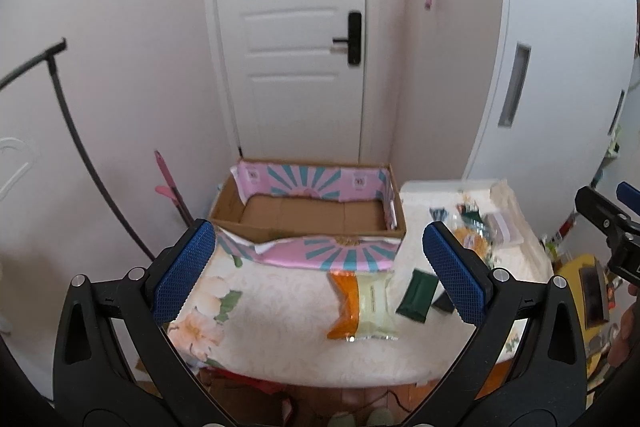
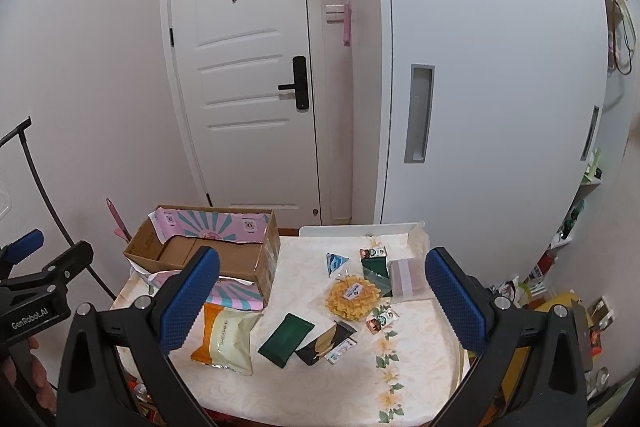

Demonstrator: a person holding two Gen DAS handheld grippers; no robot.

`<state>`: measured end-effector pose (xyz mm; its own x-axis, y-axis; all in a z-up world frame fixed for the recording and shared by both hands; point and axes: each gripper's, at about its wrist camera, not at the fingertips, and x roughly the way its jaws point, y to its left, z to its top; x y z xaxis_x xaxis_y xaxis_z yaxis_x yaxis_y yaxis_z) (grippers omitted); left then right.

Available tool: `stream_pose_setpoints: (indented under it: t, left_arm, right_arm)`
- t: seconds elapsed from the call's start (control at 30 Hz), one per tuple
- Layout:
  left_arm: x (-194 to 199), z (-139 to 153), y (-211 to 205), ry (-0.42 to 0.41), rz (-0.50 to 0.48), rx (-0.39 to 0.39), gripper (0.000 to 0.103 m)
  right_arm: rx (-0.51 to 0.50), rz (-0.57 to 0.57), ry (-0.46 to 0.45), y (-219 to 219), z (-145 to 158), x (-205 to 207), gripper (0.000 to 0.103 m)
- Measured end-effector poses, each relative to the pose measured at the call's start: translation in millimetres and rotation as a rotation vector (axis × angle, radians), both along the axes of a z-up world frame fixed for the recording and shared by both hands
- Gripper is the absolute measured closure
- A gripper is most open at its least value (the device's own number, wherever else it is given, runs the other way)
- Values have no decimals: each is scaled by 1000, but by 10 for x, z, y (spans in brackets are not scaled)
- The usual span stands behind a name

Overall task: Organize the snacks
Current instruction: 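Lower the left tool and grasp the orange-and-beige snack bag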

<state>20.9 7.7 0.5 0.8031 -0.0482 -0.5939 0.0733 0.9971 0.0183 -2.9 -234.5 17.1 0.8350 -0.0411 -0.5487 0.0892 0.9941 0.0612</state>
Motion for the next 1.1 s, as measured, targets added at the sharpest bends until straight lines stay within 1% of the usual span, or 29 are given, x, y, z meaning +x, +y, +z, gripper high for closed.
stream_pose_setpoints:
  t: [0.1,0.13,0.2,0.3,0.4,0.5,0.6,0.73,0.9,1.0,1.03,1.1]
  left_arm:
    - [139,-237,-61,85,-55,-10,0]
    - [168,-317,-85,101,-70,-10,0]
    - [280,-562,-164,162,-92,-8,0]
    - [448,-921,-279,255,-106,-24,0]
    - [604,-1282,-400,326,-107,-25,0]
    - [815,-1731,-524,408,-83,-15,0]
    - [930,-2063,-576,460,-59,-24,0]
    - [1031,-2372,-649,504,-44,-7,0]
    - [1114,-2575,-730,524,-33,22,0]
    - [1168,-2671,-758,537,-33,32,2]
    - [1181,-2693,-764,542,-32,34,4]
    - [1211,-2742,-769,553,-36,35,13]
  right_arm:
    - [9,-16,36,-25,-119,15,1]
    - [12,-22,51,-38,-175,15,1]
    - [17,-41,83,-70,-308,9,1]
    - [30,-60,141,-156,-567,-3,1]
    - [39,-62,193,-257,-803,30,1]
    - [55,-43,224,-354,-1039,118,1]
    - [56,-15,256,-414,-1279,235,1]
    - [35,12,307,-515,-1617,389,1]
    - [61,11,377,-695,-1974,472,1]
    - [73,3,405,-767,-2113,505,1]
    - [77,2,410,-785,-2138,520,1]
    - [80,0,418,-810,-2189,539,1]
